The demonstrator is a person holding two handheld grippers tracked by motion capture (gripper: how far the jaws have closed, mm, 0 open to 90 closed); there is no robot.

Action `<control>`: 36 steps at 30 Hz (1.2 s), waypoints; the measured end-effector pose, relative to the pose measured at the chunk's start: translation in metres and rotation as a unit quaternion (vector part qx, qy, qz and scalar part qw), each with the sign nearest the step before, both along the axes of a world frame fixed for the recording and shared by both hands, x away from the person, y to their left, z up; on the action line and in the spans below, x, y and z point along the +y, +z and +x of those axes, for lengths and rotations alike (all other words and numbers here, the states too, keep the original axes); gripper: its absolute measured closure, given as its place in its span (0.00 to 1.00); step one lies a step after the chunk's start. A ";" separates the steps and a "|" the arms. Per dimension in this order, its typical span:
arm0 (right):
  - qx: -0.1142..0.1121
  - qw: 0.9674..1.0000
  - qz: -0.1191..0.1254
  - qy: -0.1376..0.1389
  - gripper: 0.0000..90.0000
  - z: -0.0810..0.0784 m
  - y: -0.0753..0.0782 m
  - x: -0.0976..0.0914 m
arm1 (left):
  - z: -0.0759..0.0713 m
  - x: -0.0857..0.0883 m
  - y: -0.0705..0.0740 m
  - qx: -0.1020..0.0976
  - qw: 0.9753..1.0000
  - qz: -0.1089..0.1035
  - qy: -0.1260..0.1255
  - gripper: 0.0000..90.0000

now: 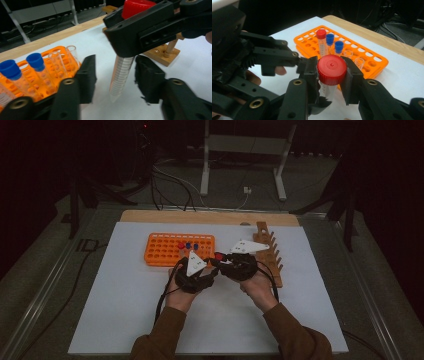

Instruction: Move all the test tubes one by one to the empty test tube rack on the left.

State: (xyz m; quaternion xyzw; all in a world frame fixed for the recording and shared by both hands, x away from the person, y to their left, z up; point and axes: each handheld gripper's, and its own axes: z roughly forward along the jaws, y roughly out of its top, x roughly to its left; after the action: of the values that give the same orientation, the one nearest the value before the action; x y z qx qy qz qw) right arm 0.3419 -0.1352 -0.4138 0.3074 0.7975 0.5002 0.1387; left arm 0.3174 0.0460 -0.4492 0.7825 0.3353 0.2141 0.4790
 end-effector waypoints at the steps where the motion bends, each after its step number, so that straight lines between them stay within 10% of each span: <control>1: 0.000 1.000 0.000 0.001 0.78 0.000 0.000 0.001 | 0.000 0.000 -0.001 0.003 1.000 -0.002 -0.001 0.67; 7: -0.001 1.000 0.003 0.002 0.77 -0.001 -0.001 0.001 | -0.001 -0.001 -0.002 -0.003 1.000 0.000 -0.013 0.81; 18: -0.013 0.999 0.028 -0.013 0.22 -0.003 0.000 -0.006 | 0.003 0.007 -0.001 -0.002 1.000 -0.001 0.006 0.83; 25: -0.012 0.999 0.038 -0.036 0.03 -0.004 -0.005 -0.019 | 0.004 0.019 0.001 -0.004 1.000 -0.012 0.022 0.83; 36: -0.015 0.998 0.021 -0.065 0.01 -0.007 -0.019 -0.041 | 0.008 0.039 0.005 -0.010 0.999 -0.020 0.045 0.83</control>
State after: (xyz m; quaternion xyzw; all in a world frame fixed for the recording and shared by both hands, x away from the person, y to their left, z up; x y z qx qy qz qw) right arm 0.3352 -0.1761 -0.4326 0.3537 0.7631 0.5111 0.1770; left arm 0.3253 0.0850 -0.4438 0.7545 0.3699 0.2362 0.4880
